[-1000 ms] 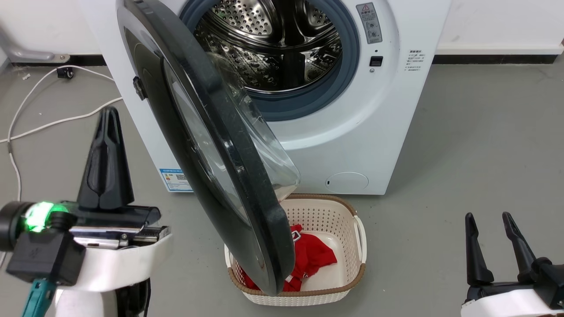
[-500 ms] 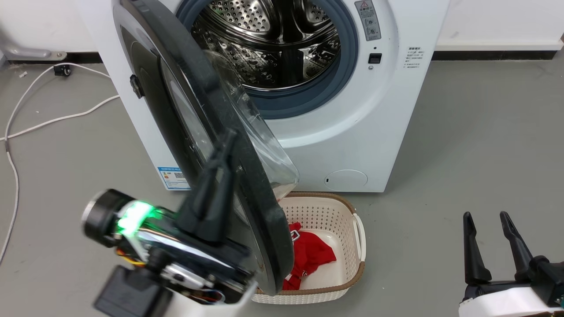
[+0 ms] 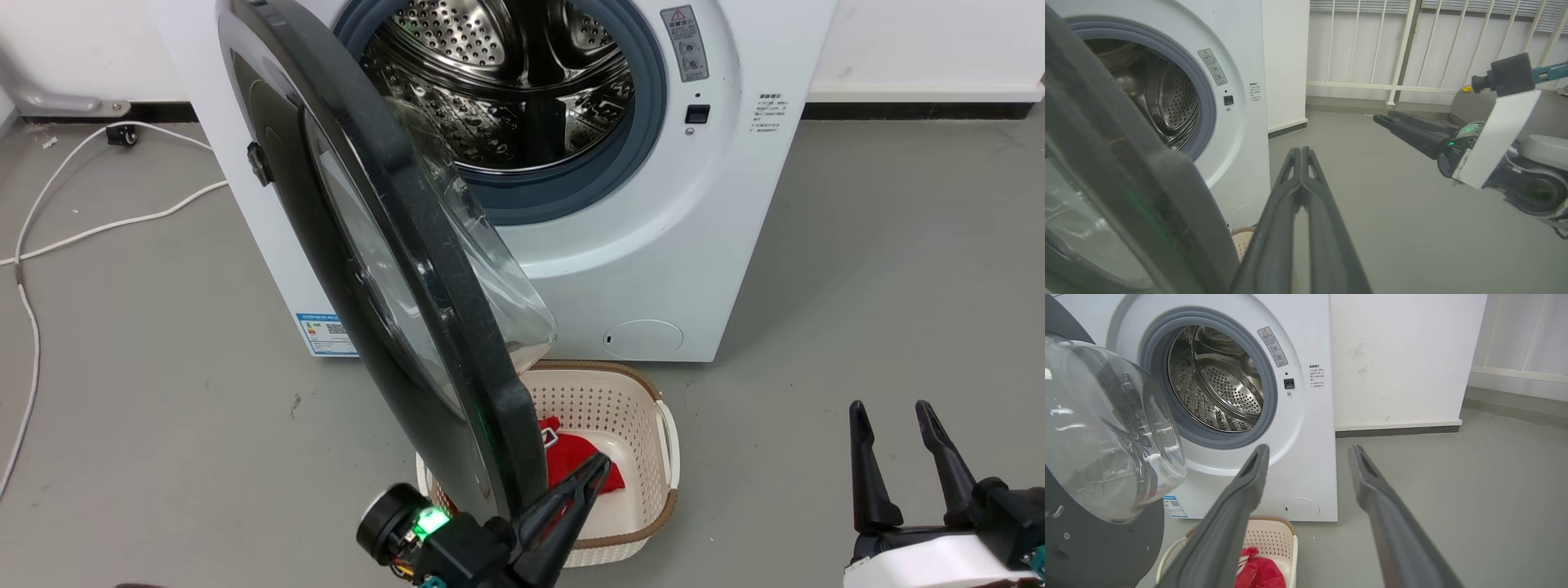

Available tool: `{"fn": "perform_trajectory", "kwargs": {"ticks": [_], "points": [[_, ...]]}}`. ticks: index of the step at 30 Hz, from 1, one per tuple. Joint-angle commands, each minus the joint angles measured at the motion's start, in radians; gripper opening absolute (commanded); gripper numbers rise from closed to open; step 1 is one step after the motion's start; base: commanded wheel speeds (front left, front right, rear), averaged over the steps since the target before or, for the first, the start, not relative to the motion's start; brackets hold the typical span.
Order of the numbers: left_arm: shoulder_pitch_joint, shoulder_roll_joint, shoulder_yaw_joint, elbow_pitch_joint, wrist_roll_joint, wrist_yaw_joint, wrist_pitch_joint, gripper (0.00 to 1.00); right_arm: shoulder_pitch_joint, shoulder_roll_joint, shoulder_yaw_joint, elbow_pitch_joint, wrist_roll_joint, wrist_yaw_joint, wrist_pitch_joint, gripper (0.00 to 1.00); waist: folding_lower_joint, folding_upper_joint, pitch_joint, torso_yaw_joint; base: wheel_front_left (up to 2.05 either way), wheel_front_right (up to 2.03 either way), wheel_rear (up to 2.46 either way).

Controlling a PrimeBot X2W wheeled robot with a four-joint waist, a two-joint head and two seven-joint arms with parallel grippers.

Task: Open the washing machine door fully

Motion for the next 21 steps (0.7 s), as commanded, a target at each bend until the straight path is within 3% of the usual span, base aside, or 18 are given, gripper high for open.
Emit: {"fn": "perform_trajectory", "kwargs": {"ticks": [1,10,21], "points": [[0.006,-0.001,-0.003,0.016,-0.003,0.001,0.005,0.0,0.004,0.003,0.002,0.002,0.002,-0.001,0.002,1.0,0.0,0.0,0.001,0.0,0.0,0.0,0.0],[-0.055,-0.033,0.02,0.151,0.01,0.04,-0.049,0.0,-0.008,0.003,0.012,0.012,0.014,-0.001,0.004,1.0,0.0,0.0,0.01,-0.011,0.0,0.0,0.0],[-0.074,-0.043,0.06,0.207,0.007,0.101,-0.071,0.0,-0.018,0.003,0.011,0.023,0.033,-0.001,0.005,1.0,0.0,0.0,0.023,-0.005,0.0,0.0,0.0]]}}
